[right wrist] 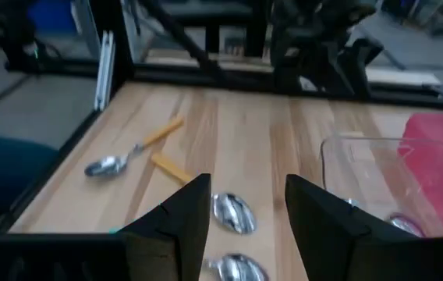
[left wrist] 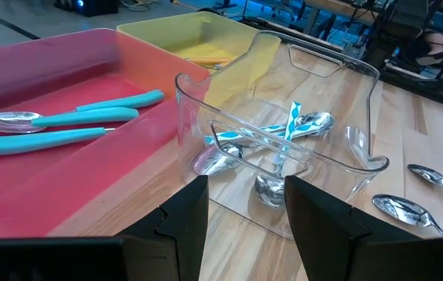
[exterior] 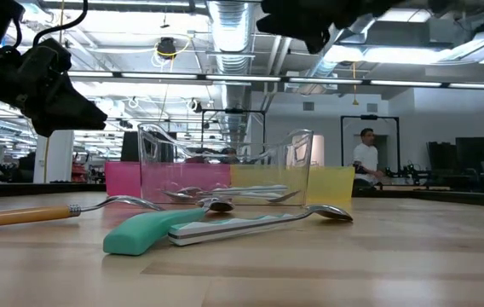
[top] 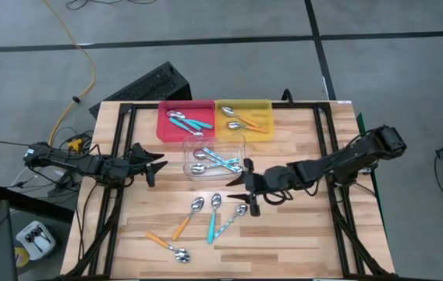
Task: Sort silverware by color (type)
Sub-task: Put the yellow spoon into the yellow bin
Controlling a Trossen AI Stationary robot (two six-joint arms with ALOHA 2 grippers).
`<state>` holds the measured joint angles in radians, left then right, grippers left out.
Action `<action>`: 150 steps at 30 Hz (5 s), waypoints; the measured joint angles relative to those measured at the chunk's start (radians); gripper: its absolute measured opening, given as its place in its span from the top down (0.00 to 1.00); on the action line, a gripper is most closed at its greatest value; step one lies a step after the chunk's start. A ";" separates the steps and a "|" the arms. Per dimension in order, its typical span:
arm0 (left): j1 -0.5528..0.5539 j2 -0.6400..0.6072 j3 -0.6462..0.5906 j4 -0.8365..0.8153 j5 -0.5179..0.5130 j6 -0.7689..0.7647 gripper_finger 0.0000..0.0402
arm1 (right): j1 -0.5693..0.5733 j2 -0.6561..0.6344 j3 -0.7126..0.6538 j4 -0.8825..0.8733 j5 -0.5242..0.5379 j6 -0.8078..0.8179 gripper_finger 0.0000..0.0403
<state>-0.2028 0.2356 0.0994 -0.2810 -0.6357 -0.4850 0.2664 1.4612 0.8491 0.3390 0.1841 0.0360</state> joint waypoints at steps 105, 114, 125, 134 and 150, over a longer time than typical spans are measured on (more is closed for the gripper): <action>-0.338 0.953 0.467 0.043 0.182 -0.353 0.62 | -0.040 0.002 -0.102 0.192 0.000 0.097 0.53; -0.375 1.254 0.651 -0.041 0.151 -0.393 0.62 | -0.040 0.002 -0.102 0.191 0.000 0.146 0.53; -0.377 1.495 0.840 -0.215 0.161 -0.566 0.62 | -0.038 0.002 -0.102 0.191 0.000 0.158 0.53; -0.388 1.562 0.847 -0.206 0.170 -0.645 0.62 | -0.038 0.002 -0.102 0.191 0.000 0.158 0.53; -0.394 1.561 0.836 -0.225 0.180 -0.620 0.97 | -0.038 0.002 -0.102 0.189 0.000 0.158 0.53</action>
<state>-0.5966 1.7962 0.9359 -0.5064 -0.4553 -1.1050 0.2283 1.4628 0.7475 0.5282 0.1841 0.1940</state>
